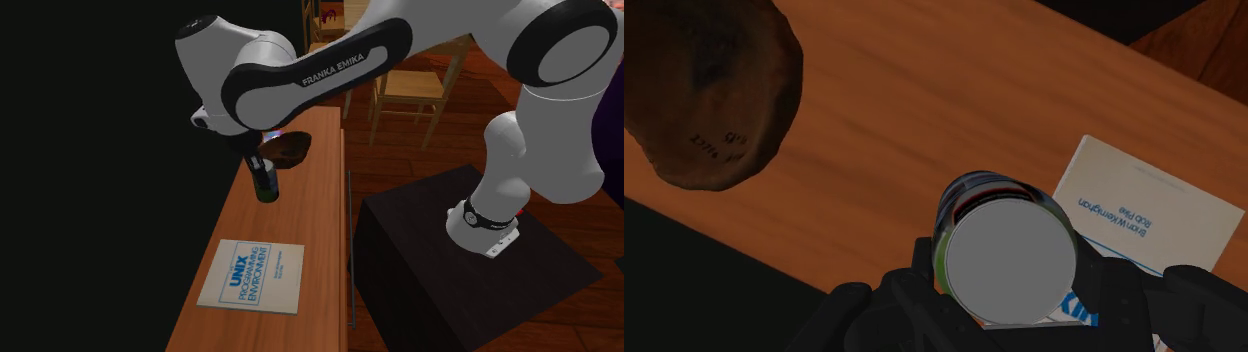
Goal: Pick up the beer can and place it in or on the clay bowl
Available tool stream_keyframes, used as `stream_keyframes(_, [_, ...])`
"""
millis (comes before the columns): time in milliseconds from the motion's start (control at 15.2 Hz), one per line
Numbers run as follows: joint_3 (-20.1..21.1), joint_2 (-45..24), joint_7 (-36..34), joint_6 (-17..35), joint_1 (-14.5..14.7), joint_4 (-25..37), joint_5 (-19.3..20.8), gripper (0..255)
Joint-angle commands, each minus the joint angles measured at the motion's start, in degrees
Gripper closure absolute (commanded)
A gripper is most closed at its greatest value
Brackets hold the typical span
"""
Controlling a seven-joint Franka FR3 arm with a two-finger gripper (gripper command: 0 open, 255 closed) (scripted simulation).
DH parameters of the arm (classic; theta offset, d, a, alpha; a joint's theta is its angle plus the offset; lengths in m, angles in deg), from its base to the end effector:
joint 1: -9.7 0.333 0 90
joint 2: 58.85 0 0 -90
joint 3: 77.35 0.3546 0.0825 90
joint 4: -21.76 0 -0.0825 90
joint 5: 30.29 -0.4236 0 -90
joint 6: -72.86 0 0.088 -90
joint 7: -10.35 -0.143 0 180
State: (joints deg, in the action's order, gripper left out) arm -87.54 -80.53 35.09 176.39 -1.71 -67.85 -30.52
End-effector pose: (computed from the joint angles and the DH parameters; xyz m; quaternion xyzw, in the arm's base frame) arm 0.6557 -0.2447 0.4051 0.9969 0.0308 -0.0717 0.0031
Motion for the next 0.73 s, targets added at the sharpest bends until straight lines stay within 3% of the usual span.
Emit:
stream_keyframes(0, [0.0, 0.2, 0.0, -1.6, 0.0, 1.4, 0.0, 255])
stream_keyframes(660, [-0.5, 1.3, 1.4, -7.4, -0.9, 6.2, 0.2, 255])
